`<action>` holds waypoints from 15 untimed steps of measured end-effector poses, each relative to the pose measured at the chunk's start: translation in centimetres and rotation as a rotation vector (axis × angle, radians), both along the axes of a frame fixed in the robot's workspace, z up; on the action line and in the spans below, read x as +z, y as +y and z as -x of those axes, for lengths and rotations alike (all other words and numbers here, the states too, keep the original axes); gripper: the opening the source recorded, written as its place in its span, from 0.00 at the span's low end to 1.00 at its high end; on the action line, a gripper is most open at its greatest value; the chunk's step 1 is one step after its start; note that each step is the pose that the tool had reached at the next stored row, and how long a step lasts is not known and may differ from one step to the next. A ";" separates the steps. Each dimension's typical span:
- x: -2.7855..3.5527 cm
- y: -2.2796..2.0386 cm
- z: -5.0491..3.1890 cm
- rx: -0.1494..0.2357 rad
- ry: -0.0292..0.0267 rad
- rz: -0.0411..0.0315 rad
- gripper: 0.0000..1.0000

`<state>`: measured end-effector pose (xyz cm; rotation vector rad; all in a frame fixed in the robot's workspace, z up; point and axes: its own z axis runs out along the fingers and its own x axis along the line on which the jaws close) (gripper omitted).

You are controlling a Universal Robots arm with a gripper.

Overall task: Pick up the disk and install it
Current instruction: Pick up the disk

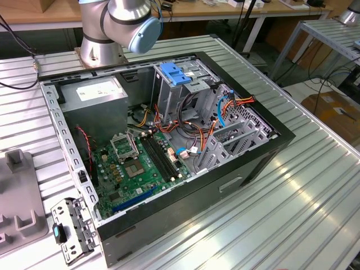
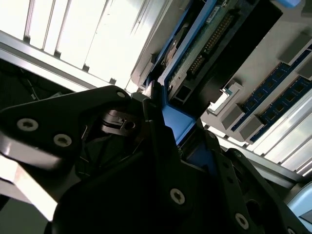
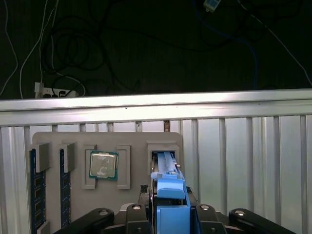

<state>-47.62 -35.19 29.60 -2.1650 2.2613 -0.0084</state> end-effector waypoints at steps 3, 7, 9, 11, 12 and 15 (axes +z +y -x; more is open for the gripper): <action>0.00 0.00 0.00 0.000 0.0001 0.0000 0.37; 0.00 0.00 0.00 0.000 0.0000 0.0000 0.37; 0.05 0.00 0.00 0.000 0.0001 0.0001 0.37; 0.17 0.00 0.00 0.000 0.0001 0.0004 0.37; 0.26 0.00 0.00 0.000 0.0000 0.0005 0.37; 0.50 0.00 0.00 0.000 0.0000 0.0017 0.37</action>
